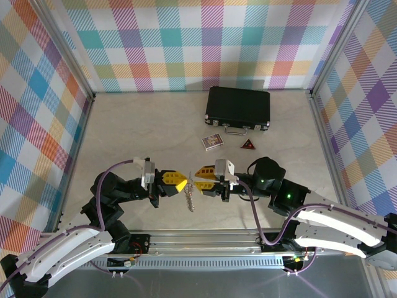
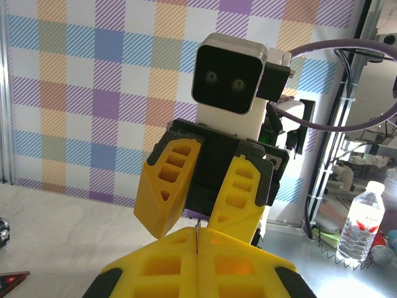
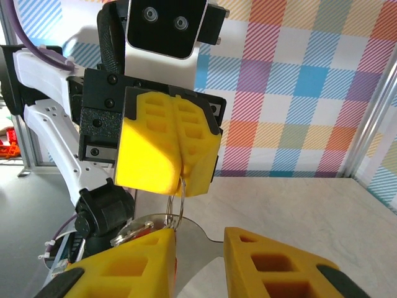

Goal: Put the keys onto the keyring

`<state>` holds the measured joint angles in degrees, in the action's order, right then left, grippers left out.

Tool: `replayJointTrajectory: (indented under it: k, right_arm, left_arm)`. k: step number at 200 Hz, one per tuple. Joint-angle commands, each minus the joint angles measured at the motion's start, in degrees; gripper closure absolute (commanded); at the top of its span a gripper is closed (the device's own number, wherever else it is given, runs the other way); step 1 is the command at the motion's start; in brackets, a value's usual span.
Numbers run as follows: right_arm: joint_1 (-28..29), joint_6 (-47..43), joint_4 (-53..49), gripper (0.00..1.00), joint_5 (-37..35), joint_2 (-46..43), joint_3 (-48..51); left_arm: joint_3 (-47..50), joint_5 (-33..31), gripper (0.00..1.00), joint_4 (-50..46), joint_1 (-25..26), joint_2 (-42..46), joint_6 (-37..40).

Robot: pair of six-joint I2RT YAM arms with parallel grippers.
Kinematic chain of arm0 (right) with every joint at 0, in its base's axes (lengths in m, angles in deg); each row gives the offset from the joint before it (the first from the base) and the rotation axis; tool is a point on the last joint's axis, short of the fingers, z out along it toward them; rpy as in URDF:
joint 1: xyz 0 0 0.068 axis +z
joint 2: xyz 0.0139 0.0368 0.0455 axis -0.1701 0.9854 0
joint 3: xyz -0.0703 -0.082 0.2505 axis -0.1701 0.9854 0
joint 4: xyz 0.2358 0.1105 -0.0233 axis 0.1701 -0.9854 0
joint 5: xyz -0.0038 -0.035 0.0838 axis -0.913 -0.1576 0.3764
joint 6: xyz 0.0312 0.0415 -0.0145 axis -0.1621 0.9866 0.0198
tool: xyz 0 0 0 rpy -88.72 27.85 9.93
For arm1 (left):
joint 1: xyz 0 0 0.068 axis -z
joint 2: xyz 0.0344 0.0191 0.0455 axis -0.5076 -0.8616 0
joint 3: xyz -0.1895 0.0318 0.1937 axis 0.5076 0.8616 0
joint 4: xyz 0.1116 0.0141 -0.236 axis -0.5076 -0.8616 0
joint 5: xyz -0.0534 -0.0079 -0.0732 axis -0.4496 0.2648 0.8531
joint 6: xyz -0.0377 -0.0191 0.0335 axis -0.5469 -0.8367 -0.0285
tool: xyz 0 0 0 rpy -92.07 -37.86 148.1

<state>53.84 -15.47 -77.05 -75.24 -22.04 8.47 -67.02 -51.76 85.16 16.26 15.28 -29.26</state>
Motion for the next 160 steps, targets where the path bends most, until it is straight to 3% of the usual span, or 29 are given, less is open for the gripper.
replayJointTrajectory:
  k: [1, 79, 137, 160]
  right_arm:
    - [-0.36, 1.56, 3.38, 0.74, 2.0, 0.48, -0.48]
    - [-0.36, 2.79, 5.22, 0.77, 3.16, 2.72, -0.63]
    - [-0.36, 1.53, 1.58, 1.0, 1.95, 3.26, -2.36]
    - [-0.35, 0.44, -1.24, 1.0, 1.43, 3.35, -3.52]
  left_arm:
    - [0.02, 1.19, 1.0, 2.73, 0.46, 0.02, -0.76]
    - [0.02, 1.01, 1.0, 2.41, 0.44, 0.12, -0.51]
    - [-0.85, 0.66, 1.0, -1.03, 0.48, 0.28, 1.34]
    - [-1.63, 0.07, 1.0, -4.24, 0.44, 0.52, 3.1]
